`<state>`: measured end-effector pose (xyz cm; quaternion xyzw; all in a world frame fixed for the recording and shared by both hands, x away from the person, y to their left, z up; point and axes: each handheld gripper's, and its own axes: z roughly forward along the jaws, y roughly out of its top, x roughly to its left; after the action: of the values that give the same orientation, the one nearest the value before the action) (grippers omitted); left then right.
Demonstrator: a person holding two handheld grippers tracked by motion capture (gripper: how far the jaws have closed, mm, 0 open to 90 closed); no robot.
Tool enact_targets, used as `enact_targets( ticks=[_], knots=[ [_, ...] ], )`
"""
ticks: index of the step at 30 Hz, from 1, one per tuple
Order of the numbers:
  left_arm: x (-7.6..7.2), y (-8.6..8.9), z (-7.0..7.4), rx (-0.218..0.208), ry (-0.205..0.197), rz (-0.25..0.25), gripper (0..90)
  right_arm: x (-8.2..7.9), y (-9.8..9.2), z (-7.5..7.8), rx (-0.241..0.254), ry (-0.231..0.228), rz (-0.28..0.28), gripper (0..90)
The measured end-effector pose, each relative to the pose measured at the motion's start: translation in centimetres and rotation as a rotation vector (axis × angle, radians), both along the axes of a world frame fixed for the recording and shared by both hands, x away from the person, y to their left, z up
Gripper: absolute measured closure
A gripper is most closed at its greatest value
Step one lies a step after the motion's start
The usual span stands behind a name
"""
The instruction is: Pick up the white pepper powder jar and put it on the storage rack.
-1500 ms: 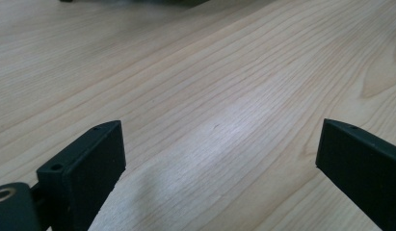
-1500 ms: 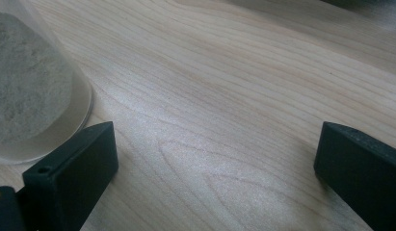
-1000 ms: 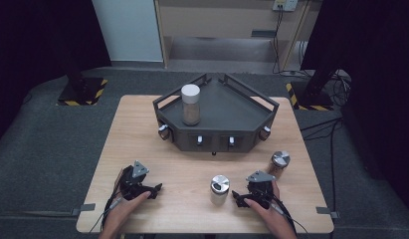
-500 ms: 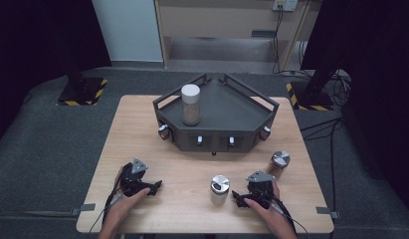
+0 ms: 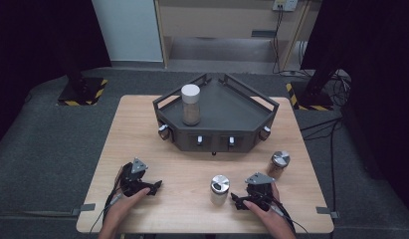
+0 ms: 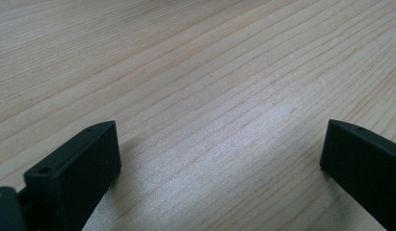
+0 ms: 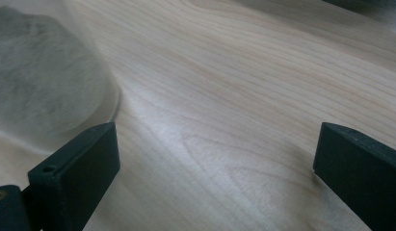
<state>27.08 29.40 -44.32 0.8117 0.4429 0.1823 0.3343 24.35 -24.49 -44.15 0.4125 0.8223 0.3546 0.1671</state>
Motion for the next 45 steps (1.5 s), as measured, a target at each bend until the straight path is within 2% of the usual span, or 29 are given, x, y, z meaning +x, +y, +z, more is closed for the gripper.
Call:
enact_targets(
  ticks=[11,17,28,45],
  knots=[
    [0.1,0.1,0.0,-0.001,0.001,-0.007,0.0,-1.7,0.4,1.7,-0.021,-0.001,0.060,3.4],
    [0.1,0.1,0.0,0.000,0.000,-0.006,0.0,-2.1,1.2,2.4,-0.020,0.004,0.099,3.8],
    [0.1,0.1,0.0,0.000,0.000,-0.006,0.0,-1.9,3.1,2.4,-0.009,0.012,0.152,5.1],
    [0.0,0.1,0.0,0.000,0.000,-0.006,0.0,-1.2,4.6,2.5,0.021,0.002,0.168,9.9]
  ],
)
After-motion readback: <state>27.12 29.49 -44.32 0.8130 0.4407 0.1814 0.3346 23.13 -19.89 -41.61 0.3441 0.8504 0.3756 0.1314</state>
